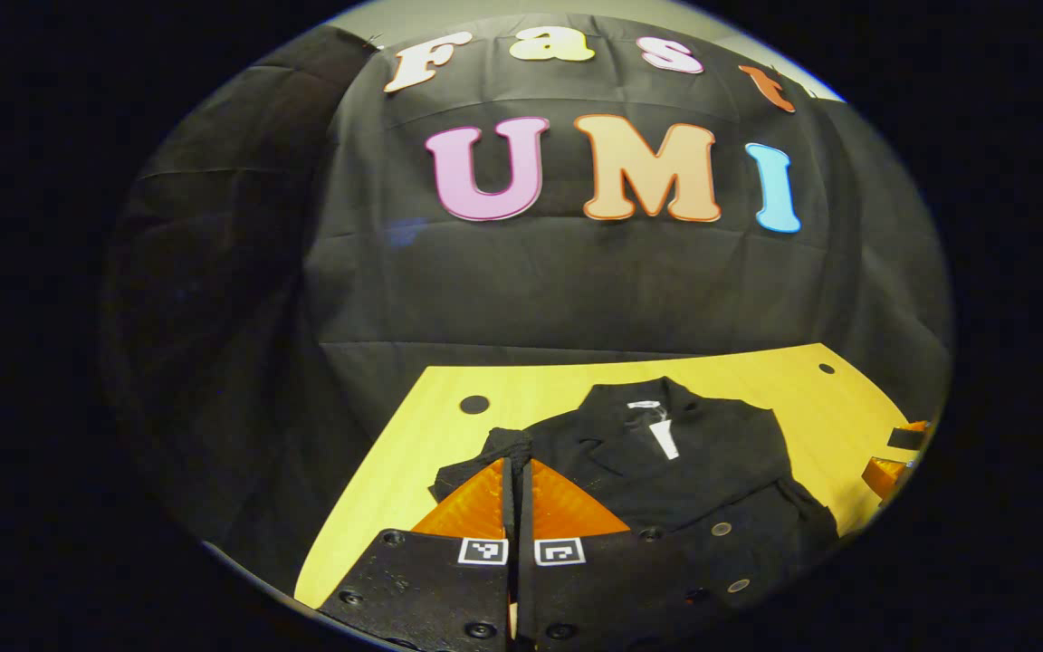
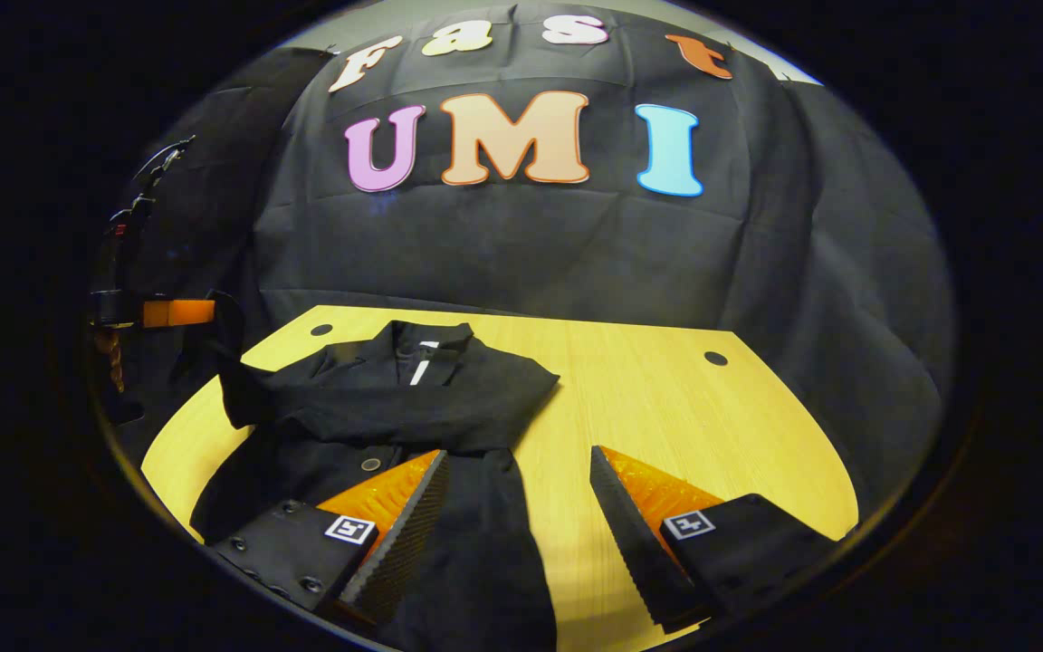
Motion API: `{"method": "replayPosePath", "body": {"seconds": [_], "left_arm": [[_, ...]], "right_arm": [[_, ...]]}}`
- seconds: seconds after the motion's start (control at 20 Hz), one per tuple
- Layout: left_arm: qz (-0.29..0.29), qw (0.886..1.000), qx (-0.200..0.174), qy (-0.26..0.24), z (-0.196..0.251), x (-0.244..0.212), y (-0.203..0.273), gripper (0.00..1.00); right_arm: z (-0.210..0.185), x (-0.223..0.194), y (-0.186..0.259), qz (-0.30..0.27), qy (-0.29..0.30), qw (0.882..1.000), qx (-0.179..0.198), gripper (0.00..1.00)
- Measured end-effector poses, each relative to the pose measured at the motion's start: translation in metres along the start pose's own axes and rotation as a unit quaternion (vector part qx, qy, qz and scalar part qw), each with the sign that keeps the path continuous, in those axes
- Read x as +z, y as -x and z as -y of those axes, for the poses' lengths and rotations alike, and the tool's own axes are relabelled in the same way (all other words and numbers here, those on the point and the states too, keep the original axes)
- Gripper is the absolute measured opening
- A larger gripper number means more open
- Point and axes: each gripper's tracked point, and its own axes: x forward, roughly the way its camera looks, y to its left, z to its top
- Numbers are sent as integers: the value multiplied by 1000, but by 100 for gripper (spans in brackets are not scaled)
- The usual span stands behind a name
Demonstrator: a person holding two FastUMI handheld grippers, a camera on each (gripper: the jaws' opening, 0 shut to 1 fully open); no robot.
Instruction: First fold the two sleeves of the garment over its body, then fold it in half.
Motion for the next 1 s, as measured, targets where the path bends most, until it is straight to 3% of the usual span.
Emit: {"method": "replayPosePath", "body": {"seconds": [0.35,1.0], "left_arm": [[-17,997,-64,-24,86,1,-31,0],[-79,985,-131,-79,198,-30,-82,0]], "right_arm": [[52,-11,7,-5,-22,999,-26,99],[122,-45,25,-32,-59,995,-79,99]]}}
